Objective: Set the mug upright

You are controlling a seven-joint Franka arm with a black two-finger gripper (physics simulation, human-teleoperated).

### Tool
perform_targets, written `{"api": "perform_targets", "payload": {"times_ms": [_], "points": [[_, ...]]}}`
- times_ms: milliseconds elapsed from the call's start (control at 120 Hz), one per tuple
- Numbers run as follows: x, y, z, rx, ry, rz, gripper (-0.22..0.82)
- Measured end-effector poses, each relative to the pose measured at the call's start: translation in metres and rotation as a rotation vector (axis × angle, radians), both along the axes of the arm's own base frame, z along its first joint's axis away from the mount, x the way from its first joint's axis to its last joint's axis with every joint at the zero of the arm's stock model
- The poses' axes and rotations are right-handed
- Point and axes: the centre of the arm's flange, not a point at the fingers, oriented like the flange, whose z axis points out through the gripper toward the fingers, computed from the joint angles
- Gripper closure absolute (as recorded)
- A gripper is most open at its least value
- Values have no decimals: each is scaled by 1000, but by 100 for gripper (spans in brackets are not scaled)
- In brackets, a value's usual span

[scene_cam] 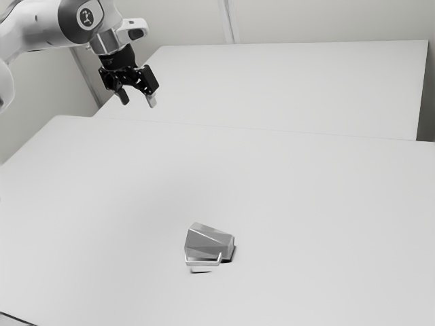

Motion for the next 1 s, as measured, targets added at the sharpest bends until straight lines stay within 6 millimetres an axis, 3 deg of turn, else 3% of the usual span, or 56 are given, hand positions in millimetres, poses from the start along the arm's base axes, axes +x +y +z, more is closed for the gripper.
{"api": "perform_targets", "payload": {"times_ms": [267,400,683,1000], "points": [[-2,0,-1,-6,-1,-14,0],[-26,-7,-23,-89,55,-13,0],[-113,-18,-101,-378,183,69,0],[-155,-32,-209,-637,231,173,0]]}}
